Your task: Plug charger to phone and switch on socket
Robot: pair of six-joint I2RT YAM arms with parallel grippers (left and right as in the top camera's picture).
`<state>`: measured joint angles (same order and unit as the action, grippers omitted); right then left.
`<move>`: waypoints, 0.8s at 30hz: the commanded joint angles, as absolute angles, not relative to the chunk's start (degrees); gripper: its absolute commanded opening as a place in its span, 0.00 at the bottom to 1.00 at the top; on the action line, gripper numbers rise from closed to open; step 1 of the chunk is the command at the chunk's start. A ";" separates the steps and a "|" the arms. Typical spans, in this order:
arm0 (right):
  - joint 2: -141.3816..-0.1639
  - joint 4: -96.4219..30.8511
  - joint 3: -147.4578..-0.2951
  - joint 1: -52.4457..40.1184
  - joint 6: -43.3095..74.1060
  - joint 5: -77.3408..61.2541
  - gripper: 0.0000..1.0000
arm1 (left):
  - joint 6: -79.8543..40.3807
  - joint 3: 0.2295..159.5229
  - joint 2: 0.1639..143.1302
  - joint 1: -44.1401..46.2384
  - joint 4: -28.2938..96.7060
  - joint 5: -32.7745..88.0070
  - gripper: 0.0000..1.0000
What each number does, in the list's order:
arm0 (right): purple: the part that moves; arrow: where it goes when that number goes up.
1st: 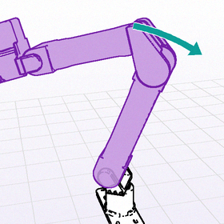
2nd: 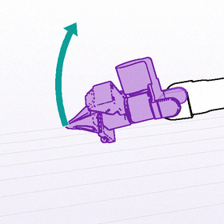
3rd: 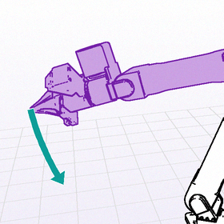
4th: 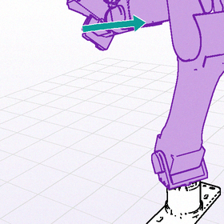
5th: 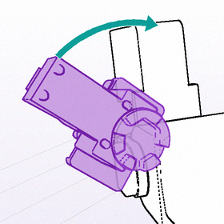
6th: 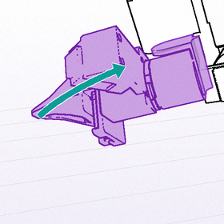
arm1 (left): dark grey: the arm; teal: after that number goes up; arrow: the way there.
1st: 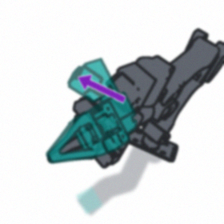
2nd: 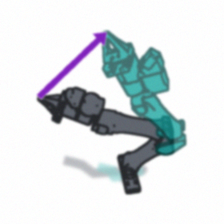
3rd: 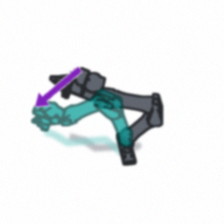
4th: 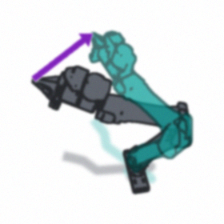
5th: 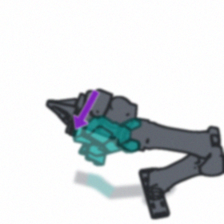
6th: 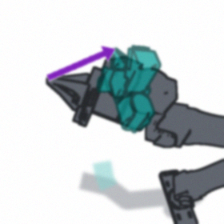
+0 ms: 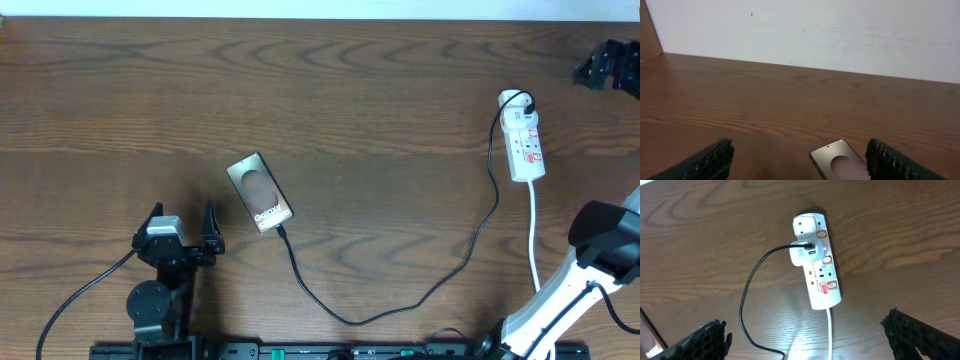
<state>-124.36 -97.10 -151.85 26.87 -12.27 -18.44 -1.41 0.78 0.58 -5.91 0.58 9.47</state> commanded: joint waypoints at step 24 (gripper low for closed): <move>-70.59 10.00 -47.31 4.99 -9.85 -20.36 0.99 | -0.45 0.23 0.23 -6.20 3.22 10.00 0.85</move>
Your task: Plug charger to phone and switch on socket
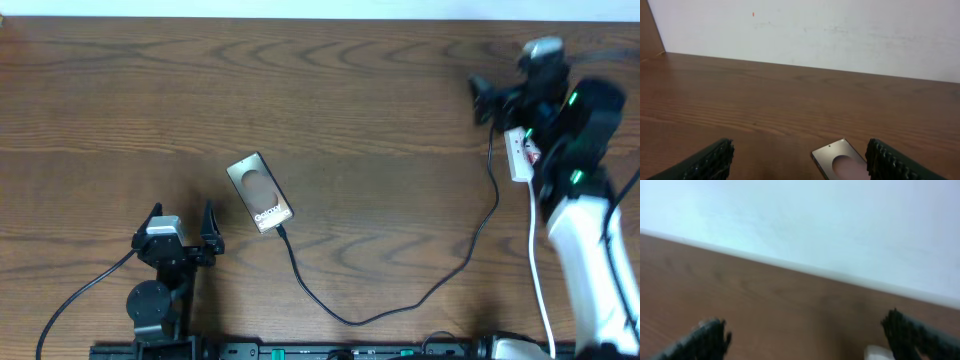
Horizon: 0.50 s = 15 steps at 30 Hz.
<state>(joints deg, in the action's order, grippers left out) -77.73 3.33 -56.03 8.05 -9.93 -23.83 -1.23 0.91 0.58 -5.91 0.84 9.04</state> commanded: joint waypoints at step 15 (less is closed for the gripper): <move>-30.44 31.90 -12.21 0.80 -9.89 -10.52 0.99 | -0.47 0.23 0.23 -6.20 3.22 10.00 0.85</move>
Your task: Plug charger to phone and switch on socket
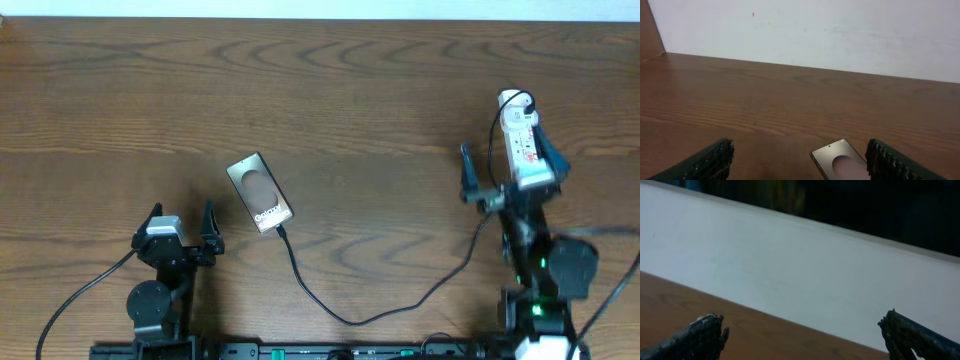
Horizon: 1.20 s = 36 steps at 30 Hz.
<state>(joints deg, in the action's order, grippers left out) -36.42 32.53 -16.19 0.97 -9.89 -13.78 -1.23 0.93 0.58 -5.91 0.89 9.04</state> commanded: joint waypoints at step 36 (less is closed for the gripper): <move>-0.32 -4.34 -0.32 3.44 1.69 -0.36 0.99 | -0.47 0.23 0.23 -6.20 3.22 10.00 0.85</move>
